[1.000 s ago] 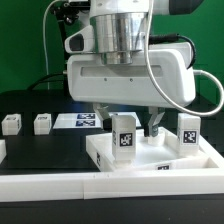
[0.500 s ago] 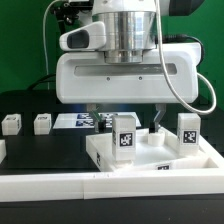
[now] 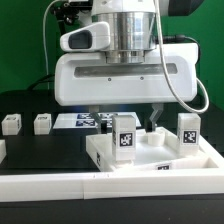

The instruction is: Assemble square table

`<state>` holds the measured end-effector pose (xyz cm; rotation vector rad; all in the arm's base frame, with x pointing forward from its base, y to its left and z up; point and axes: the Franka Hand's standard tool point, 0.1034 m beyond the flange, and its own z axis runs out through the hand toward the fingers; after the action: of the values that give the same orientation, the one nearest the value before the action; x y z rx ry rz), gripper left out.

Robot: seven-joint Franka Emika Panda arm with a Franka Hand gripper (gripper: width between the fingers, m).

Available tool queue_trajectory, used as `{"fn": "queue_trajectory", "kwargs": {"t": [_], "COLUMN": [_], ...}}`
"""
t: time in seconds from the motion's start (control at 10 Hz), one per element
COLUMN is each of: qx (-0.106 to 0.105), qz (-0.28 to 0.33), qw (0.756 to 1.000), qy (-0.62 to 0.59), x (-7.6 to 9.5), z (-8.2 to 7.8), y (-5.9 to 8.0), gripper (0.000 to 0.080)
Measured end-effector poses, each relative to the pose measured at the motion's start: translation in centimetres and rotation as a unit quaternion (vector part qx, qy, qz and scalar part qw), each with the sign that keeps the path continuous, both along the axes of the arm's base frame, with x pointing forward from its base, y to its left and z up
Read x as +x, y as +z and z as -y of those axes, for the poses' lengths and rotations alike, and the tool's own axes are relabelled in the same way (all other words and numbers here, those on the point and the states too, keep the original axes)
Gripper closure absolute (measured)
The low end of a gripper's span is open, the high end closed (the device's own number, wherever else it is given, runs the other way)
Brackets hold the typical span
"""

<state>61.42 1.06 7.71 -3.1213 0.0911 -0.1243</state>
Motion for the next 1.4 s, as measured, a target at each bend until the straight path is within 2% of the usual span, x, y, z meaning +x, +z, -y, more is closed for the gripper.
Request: {"fn": "queue_trajectory", "kwargs": {"t": [0.1,0.2,0.5,0.7,1.1,1.2,1.3,1.4], "qx": [0.000,0.000,0.001,0.018,0.035,0.043,0.045,0.051], "qz": [0.000,0.000,0.000,0.000,-0.001,-0.002,-0.003,-0.005], "qw": [1.000,1.000,1.000,0.988,0.939,0.913,0.903,0.872], "qy": [0.000,-0.004,-0.012,-0.150,-0.343,-0.405,-0.428,-0.486], "x": [0.00,-0.01,-0.02,0.03,-0.01,-0.02,-0.02,-0.08], "z": [0.00,0.08,0.15,0.27,0.29,0.33,0.30,0.17], "y": [-0.01,-0.01,-0.04,-0.10,-0.18,-0.20,-0.20,-0.24], "gripper": [0.0426,0.0508,0.0508,0.0508,0.0508,0.0508,0.0508,0.0508]}}
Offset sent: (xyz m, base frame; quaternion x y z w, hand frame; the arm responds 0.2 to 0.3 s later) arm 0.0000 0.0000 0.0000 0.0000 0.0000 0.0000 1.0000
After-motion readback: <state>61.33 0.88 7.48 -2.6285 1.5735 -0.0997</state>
